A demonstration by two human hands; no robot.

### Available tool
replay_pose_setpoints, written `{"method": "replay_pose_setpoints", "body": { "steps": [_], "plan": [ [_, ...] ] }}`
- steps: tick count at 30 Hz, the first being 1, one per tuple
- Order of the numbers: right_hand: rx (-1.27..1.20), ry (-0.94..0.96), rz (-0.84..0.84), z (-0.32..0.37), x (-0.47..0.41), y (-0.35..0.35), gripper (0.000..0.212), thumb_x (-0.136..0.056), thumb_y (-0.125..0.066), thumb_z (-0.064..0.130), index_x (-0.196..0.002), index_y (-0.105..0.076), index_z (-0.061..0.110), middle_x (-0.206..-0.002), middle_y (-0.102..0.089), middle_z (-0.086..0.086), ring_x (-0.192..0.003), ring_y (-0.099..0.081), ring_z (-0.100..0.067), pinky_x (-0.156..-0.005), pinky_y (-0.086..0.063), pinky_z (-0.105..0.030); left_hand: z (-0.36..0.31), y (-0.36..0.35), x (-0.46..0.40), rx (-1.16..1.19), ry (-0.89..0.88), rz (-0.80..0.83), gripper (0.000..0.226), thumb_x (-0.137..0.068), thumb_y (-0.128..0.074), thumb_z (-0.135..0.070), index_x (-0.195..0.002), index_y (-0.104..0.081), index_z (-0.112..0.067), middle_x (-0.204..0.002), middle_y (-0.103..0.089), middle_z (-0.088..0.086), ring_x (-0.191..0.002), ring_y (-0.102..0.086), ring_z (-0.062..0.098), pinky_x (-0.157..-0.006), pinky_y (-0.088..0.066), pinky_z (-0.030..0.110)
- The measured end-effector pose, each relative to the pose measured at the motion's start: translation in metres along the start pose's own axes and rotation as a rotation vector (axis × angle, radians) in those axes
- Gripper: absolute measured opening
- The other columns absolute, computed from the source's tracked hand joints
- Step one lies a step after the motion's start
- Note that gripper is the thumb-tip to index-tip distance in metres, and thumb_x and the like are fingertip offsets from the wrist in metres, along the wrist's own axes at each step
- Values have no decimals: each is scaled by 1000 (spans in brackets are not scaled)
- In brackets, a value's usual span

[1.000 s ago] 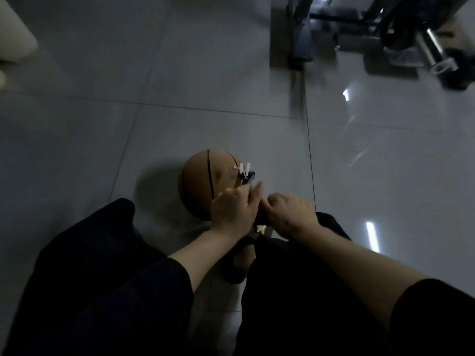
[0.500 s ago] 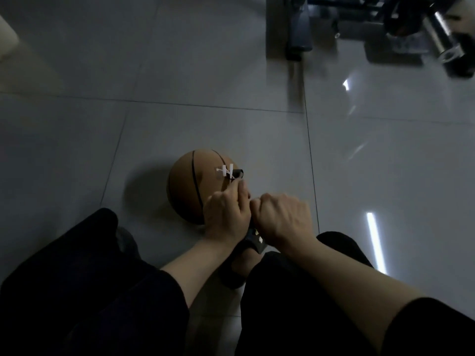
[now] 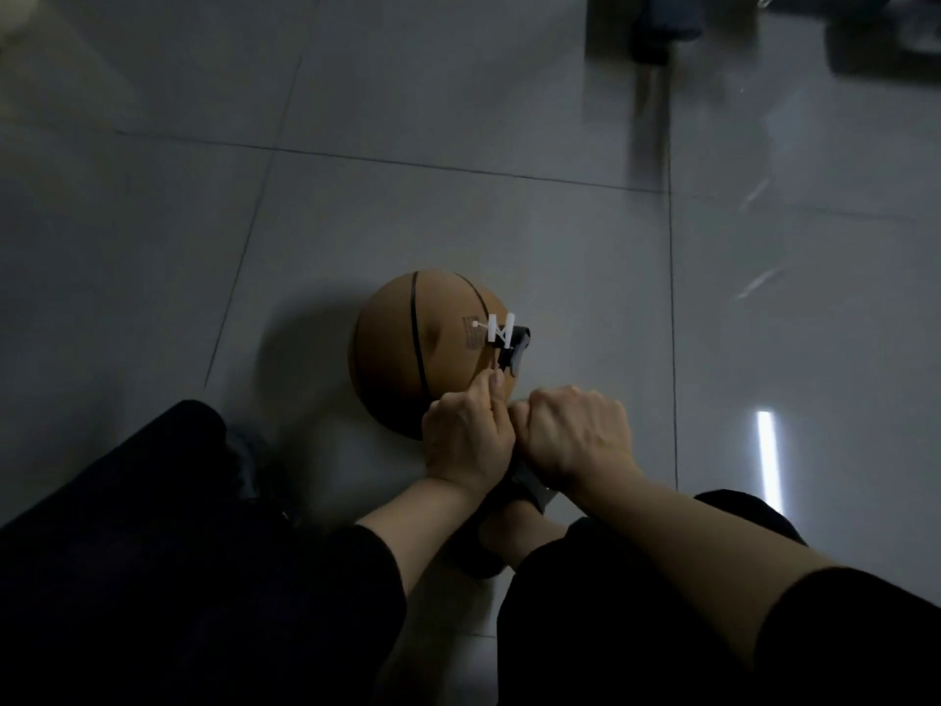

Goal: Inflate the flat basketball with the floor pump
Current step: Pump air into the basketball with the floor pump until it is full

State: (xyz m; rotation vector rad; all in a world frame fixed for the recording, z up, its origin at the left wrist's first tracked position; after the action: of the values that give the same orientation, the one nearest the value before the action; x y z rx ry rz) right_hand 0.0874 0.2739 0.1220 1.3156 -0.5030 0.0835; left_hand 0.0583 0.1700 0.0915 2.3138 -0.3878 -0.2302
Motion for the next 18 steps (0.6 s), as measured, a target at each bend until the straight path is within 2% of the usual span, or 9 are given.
{"method": "replay_pose_setpoints", "body": {
  "steps": [4,6,8,12,15,17,18],
  "plan": [
    [-15,-9,-16,-6,23,12,43,-97,-31,37,-67,-54,18,-86,-66,-11,-73,-57,-29,-58,-31,-30,-27,11,8,-113,37,146,40,-100,-24,-29,-86,-56,-9,-82,-67,16,-79,-63,35,-60,-31,29],
    [-25,-17,29,-10,47,13,41,-97,-32,37,-68,-52,18,-86,-66,-9,-81,-61,-29,-59,-33,-30,-43,21,22,-126,-19,213,37,-101,-27,-29,-89,-57,-10,-86,-67,15,-83,-63,33,-61,-31,29],
    [-98,-54,42,-11,64,20,44,-98,-30,40,-64,-47,18,-77,-59,-8,-77,-59,-29,-58,-33,-31,-57,37,31,-100,-74,181,37,-100,-29,-28,-86,-57,-9,-83,-66,16,-80,-62,33,-60,-30,29],
    [-176,-52,-30,-6,80,79,50,-98,-26,46,-69,-52,14,-72,-54,-8,-62,-49,-22,-54,-34,-30,-95,83,19,15,-186,-2,41,-99,-31,-27,-70,-54,-11,-69,-63,15,-64,-59,30,-57,-27,27],
    [-222,9,-125,-4,88,132,54,-98,-26,47,-67,-52,13,-68,-55,-8,-59,-51,-22,-59,-43,-33,-127,113,3,62,-270,-59,42,-100,-32,-27,-59,-35,-19,-53,-48,-2,-48,-40,13,-51,-20,25],
    [-173,15,-165,0,91,141,57,-97,-22,49,-67,-53,12,-68,-56,-8,-59,-53,-23,-61,-46,-35,-132,117,-1,57,-281,-82,45,-101,-32,-27,-56,-30,-23,-49,-37,-9,-43,-35,4,-45,-16,21],
    [-115,3,-192,1,91,134,59,-96,-18,50,-67,-53,12,-68,-55,-8,-58,-52,-23,-57,-45,-34,-127,112,1,52,-269,-99,45,-100,-33,-26,-56,-32,-22,-48,-38,-8,-42,-37,4,-45,-18,20]
  ]
}}
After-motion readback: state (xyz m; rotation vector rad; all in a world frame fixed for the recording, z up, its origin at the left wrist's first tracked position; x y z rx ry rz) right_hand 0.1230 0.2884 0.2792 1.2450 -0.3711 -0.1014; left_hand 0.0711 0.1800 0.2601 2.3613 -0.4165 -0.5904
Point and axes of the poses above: each hand's wrist, its own x-axis away from the middle knuckle, its own y-axis out of the back of the hand, z = x × y, the point moved 1 cm from there along -x, towards the middle knuckle
